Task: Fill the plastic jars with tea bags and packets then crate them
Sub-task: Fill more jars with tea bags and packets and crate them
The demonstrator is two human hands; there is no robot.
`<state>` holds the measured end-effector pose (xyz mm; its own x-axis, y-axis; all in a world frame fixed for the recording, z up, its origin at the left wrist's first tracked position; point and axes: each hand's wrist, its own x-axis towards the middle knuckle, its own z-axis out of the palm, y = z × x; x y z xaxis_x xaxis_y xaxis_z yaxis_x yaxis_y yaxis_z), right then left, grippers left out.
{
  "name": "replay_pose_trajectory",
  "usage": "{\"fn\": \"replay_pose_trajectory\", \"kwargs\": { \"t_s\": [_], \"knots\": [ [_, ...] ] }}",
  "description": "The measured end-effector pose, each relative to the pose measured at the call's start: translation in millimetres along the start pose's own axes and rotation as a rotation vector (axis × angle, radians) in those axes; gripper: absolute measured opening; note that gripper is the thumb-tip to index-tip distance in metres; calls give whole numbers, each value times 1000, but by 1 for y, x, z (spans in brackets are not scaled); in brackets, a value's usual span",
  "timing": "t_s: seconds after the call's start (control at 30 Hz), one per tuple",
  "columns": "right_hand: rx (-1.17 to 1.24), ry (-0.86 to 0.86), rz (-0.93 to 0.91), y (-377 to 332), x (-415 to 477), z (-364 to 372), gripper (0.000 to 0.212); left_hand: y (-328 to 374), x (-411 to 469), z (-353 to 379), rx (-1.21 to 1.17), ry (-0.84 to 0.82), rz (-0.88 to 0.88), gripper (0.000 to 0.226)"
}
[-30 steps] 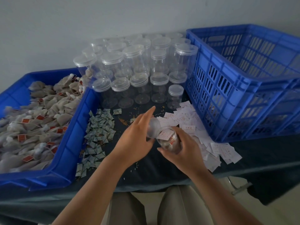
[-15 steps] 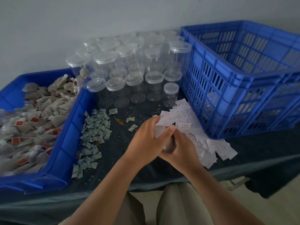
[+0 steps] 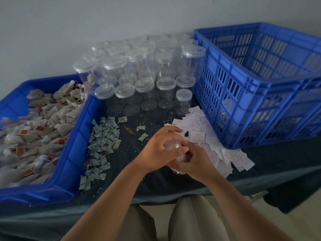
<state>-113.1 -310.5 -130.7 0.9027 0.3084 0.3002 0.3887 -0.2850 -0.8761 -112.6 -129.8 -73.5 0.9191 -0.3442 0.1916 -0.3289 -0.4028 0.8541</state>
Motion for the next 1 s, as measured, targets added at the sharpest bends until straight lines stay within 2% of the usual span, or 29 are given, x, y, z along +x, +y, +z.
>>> {"fn": "replay_pose_trajectory", "kwargs": {
  "t_s": [0.07, 0.13, 0.23, 0.3, 0.33, 0.37, 0.43, 0.53, 0.6, 0.7, 0.8, 0.87, 0.93, 1.0],
  "knots": [
    [11, 37, 9, -2, 2, 0, 46, 2, -5, 4, 61, 92, -100, 45],
    [-34, 62, 14, -2, 1, 3, 50, 10, -8, 15, 44, 176, -257, 56],
    [-43, 43, 43, 0, -3, 7, 54, 20, -4, 33, 58, 325, -311, 51],
    [44, 41, 92, 1, -3, 3, 67, 19, 1, 38, 20, 405, -278, 27],
    [89, 34, 129, 1, -3, -1, 73, 16, 3, 38, -18, 401, -261, 15],
    [134, 16, 166, 1, -2, -4, 77, 12, 4, 36, -61, 354, -243, 13],
    [252, -52, 221, 1, 0, -10, 81, 3, 4, 29, -245, 190, -194, 21],
    [353, -153, 260, 0, 3, -16, 73, -6, 2, 15, -501, -25, -87, 24],
    [318, -138, 220, 1, 4, -16, 57, -6, 3, 7, -413, -18, -107, 31],
    [136, -56, 100, 0, 2, -8, 37, 3, 5, 10, -189, 136, -318, 47],
    [5, -47, 24, 1, -2, 3, 44, 13, 5, 36, 45, 286, -317, 53],
    [3, -50, 50, 1, -4, 1, 51, 16, 5, 47, 90, 342, -228, 42],
    [92, -48, 60, 3, -4, -6, 48, 15, 6, 41, 12, 238, -154, 23],
    [130, -49, 77, 3, -3, -10, 47, 10, 8, 28, -88, 91, -123, 15]
  ]
}}
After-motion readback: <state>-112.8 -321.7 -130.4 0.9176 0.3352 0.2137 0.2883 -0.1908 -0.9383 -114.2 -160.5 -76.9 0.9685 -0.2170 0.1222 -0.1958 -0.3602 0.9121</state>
